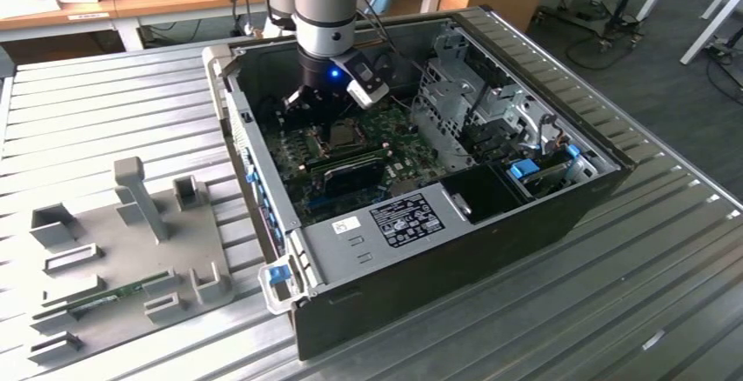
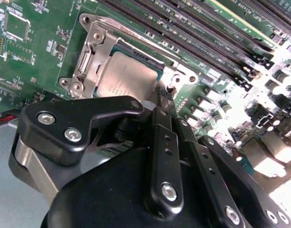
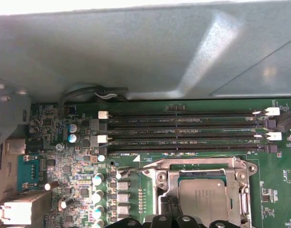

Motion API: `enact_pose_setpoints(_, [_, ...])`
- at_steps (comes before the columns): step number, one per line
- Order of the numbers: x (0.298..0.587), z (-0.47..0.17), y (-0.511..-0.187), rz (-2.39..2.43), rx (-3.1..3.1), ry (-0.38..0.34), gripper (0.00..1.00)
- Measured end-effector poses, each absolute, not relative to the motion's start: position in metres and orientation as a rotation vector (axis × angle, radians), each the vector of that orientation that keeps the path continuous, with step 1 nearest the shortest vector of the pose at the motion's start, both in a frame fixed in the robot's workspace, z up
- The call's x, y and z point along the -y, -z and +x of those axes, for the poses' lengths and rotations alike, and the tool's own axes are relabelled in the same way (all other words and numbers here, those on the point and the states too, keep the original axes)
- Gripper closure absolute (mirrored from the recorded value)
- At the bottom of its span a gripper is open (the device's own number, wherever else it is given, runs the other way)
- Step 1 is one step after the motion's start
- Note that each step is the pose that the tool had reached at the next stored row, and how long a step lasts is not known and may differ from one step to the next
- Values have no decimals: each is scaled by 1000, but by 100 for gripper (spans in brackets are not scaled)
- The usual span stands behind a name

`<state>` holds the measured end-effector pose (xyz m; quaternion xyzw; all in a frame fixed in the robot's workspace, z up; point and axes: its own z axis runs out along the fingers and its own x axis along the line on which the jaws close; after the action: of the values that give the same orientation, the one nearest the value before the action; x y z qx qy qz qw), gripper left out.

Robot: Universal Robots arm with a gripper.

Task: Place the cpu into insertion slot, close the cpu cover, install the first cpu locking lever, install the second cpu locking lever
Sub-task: 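Close the cpu cover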

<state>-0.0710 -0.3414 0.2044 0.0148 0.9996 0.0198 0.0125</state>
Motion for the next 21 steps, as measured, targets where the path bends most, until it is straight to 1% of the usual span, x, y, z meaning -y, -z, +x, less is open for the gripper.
enact_pose_setpoints(21, [341,-71,-202,46,-3116,-62,89])
